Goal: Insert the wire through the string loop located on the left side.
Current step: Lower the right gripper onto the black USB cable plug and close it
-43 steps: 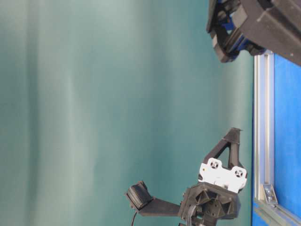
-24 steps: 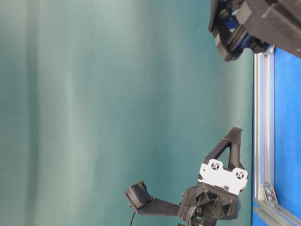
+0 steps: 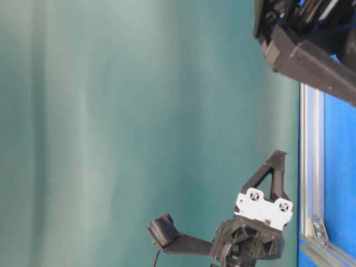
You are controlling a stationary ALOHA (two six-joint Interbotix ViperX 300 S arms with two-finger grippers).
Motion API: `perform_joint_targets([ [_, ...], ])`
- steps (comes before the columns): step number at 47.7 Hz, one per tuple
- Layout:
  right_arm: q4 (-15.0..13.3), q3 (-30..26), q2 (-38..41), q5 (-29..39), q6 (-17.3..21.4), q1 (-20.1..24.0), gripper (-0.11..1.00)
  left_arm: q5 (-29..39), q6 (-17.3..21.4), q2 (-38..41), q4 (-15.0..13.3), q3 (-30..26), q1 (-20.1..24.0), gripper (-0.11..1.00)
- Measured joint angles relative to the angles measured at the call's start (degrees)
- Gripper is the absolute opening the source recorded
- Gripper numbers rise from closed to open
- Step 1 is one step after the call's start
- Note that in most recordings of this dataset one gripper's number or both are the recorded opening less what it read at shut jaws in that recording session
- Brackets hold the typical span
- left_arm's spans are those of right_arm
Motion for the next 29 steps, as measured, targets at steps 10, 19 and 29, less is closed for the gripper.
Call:
perform_joint_targets([
  [10, 0.2, -1.0, 2.8, -0.2, 2.3, 0.2, 0.88, 0.0, 0.0, 0.0, 0.0, 0.0, 0.0, 0.0],
  [19, 0.3, -2.8, 8.0, -1.8, 4.7, 0.4, 0.88, 0.0, 0.0, 0.0, 0.0, 0.1, 0.0, 0.0],
  [29, 0.3, -5.0, 12.3, -3.0, 5.5, 0.4, 0.88, 0.0, 0.0, -0.1, 0.0, 0.0, 0.0, 0.0],
])
